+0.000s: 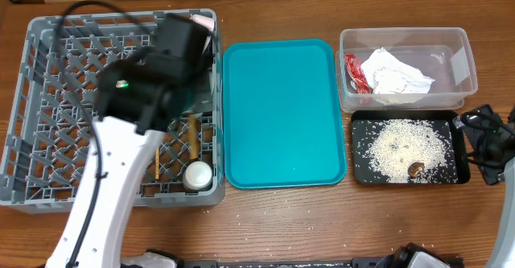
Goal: Sort waste into correct bins and load items into the dishwasher
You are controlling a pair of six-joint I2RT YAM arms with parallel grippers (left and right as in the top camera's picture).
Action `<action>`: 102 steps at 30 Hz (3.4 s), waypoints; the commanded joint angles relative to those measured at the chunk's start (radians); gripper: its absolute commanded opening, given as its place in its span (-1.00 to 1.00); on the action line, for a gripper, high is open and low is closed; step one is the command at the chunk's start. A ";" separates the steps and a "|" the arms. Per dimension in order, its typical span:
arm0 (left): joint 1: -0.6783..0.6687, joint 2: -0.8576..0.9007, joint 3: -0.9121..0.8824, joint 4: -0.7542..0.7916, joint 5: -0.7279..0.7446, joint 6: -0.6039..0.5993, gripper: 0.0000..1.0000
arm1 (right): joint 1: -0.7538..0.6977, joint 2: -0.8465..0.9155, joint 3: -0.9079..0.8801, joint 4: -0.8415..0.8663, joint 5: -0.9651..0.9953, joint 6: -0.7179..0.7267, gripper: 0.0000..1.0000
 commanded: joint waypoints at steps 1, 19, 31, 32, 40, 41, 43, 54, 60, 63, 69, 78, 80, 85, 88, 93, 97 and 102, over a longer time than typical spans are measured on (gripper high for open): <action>0.090 0.026 -0.011 -0.017 -0.049 0.095 -0.91 | -0.004 -0.002 0.010 0.006 -0.001 -0.006 1.00; 0.353 0.034 -0.522 0.414 0.132 0.365 -0.89 | -0.004 -0.002 0.010 0.006 -0.001 -0.006 1.00; 0.353 0.027 -0.467 0.373 0.132 0.249 0.39 | -0.004 -0.002 0.010 0.006 -0.001 -0.006 1.00; 0.353 0.016 -0.435 0.338 0.132 0.228 0.36 | -0.004 -0.002 0.010 0.006 -0.001 -0.006 1.00; 0.329 -0.261 -0.333 0.167 0.140 0.141 0.33 | -0.004 -0.002 0.010 0.006 -0.001 -0.006 1.00; 0.318 -0.332 -0.335 0.158 0.140 0.130 0.35 | -0.004 -0.002 0.010 0.006 -0.001 -0.006 1.00; 0.297 -0.460 -0.347 0.158 0.143 0.120 0.39 | -0.004 -0.002 0.010 0.006 -0.001 -0.006 1.00; 0.270 -0.972 -0.566 0.209 0.466 0.064 0.99 | -0.003 -0.002 0.010 0.006 -0.001 -0.006 1.00; 0.270 -0.980 -0.606 0.152 0.561 0.064 0.99 | -0.004 -0.002 0.010 0.006 -0.001 -0.006 1.00; 0.270 -0.980 -0.606 0.117 0.519 0.065 1.00 | -0.004 -0.002 0.010 0.006 -0.001 -0.006 1.00; 0.270 -0.980 -0.640 0.199 0.454 0.137 0.99 | -0.004 -0.002 0.010 0.006 -0.001 -0.006 1.00; 0.287 -1.021 -0.781 0.431 0.454 0.424 1.00 | -0.004 -0.002 0.010 0.006 -0.001 -0.006 1.00; 0.319 -1.076 -0.881 0.574 0.454 0.444 1.00 | -0.004 -0.002 0.010 0.006 -0.001 -0.006 1.00; 0.363 -1.283 -1.149 0.878 0.454 0.447 1.00 | -0.004 -0.002 0.010 0.006 -0.001 -0.006 1.00; 0.370 -1.400 -1.283 0.993 0.450 0.475 1.00 | -0.004 -0.002 0.010 0.006 -0.001 -0.006 1.00; 0.370 -1.501 -1.469 1.177 0.452 0.553 0.99 | -0.004 -0.002 0.010 0.006 -0.001 -0.006 1.00; 0.369 -1.500 -1.563 1.286 0.451 0.576 0.99 | -0.004 -0.002 0.010 0.006 -0.001 -0.006 1.00; 0.369 -1.500 -1.635 1.342 0.408 0.640 0.99 | -0.004 -0.002 0.010 0.006 -0.001 -0.006 1.00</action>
